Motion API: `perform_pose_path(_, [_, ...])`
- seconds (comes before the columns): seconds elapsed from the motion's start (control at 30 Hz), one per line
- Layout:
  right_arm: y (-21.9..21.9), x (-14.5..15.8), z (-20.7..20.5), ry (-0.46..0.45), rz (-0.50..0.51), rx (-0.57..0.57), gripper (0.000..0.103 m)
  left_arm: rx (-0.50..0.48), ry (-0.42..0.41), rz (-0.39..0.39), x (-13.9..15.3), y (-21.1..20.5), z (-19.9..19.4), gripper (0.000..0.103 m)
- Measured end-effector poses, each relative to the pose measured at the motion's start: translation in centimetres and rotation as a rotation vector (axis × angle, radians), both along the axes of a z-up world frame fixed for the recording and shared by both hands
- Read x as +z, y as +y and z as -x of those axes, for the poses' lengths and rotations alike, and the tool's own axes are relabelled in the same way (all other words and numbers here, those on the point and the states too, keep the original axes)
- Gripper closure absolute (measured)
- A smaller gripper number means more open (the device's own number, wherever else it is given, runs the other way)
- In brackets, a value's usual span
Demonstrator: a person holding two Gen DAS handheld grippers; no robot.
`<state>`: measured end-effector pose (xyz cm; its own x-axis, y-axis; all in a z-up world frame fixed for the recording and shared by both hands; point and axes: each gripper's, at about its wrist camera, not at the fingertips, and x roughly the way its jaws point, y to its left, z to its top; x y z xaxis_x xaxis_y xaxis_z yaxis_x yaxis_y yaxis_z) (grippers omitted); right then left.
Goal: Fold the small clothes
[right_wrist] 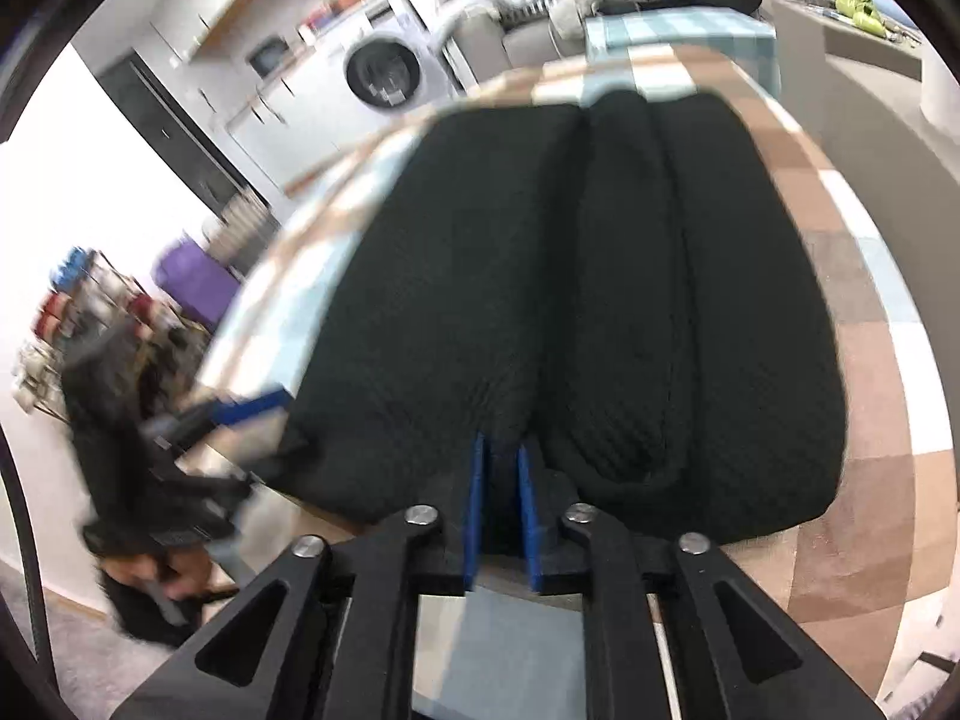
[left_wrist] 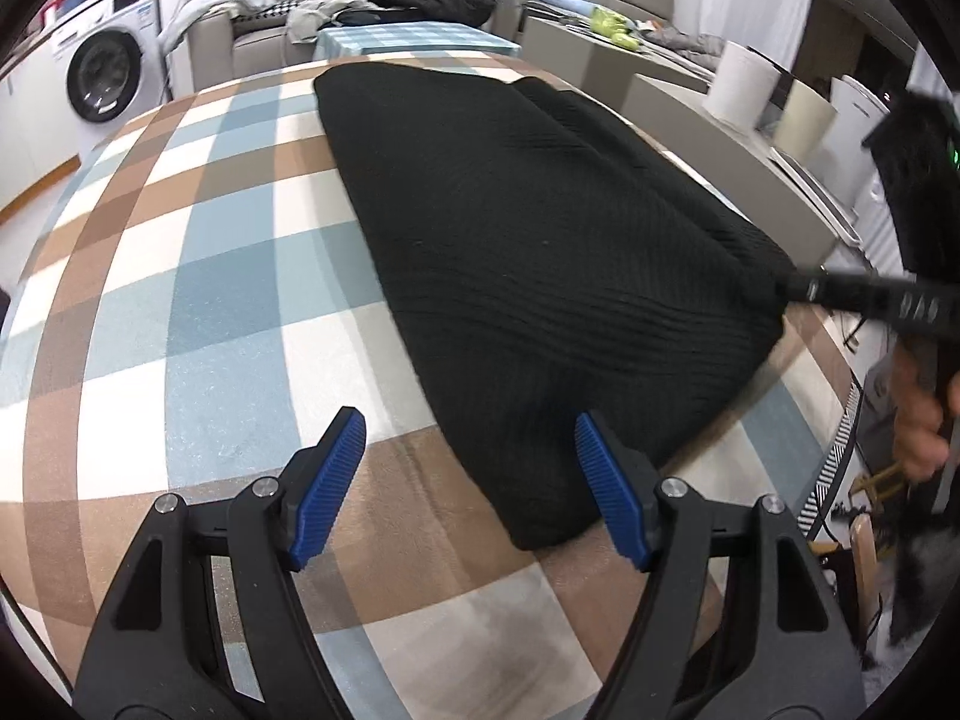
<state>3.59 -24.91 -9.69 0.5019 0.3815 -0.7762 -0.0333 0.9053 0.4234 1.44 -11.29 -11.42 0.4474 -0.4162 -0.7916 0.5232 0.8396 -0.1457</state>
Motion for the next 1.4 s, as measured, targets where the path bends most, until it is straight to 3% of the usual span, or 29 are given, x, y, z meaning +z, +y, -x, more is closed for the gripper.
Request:
perform_pose_path(0.1, [-2.1,0.9,-0.1,-0.038,0.013,-0.086,0.07,0.009,0.012,0.044,0.2,0.1,-0.7,0.033])
perform_pose_path(0.23, [-4.7,0.0,-1.3,-0.004,0.04,-0.173,0.069,0.076,0.057,0.105,-0.2,0.6,-3.2,0.033])
perform_pose_path(0.5, [-5.3,-1.9,-5.2,0.017,0.027,-0.133,0.069,0.177,0.121,0.198,-1.0,0.2,-8.4,0.034])
perform_pose_path(0.6, [-5.2,-2.1,-5.3,0.022,0.026,-0.125,0.069,0.207,0.161,0.234,-1.2,0.1,-10.2,0.055])
perform_pose_path(0.67, [-5.1,-2.4,-5.2,0.022,0.021,-0.122,0.07,0.224,0.198,0.282,-1.6,0.2,-11.2,0.076])
perform_pose_path(0.77, [-4.9,-2.7,-4.7,0.018,0.021,-0.115,0.07,0.233,0.187,0.29,-1.7,0.2,-11.5,0.087])
perform_pose_path(0.97, [-4.1,-2.8,-4.0,0.02,0.03,-0.11,0.07,0.255,0.145,0.283,-1.4,1.2,-11.2,0.089])
perform_pose_path(1.23, [0.0,-3.2,-5.0,0.032,-0.068,-0.001,0.07,0.316,0.143,0.238,-0.8,6.1,-11.5,0.087])
perform_pose_path(1.3, [0.4,-3.2,-5.7,0.034,-0.07,0.007,0.069,0.32,0.131,0.206,-0.6,6.1,-11.1,0.083])
perform_pose_path(1.4, [0.0,-3.2,-6.7,0.036,-0.06,-0.021,0.07,0.324,0.075,0.149,0.2,5.6,-10.3,0.066])
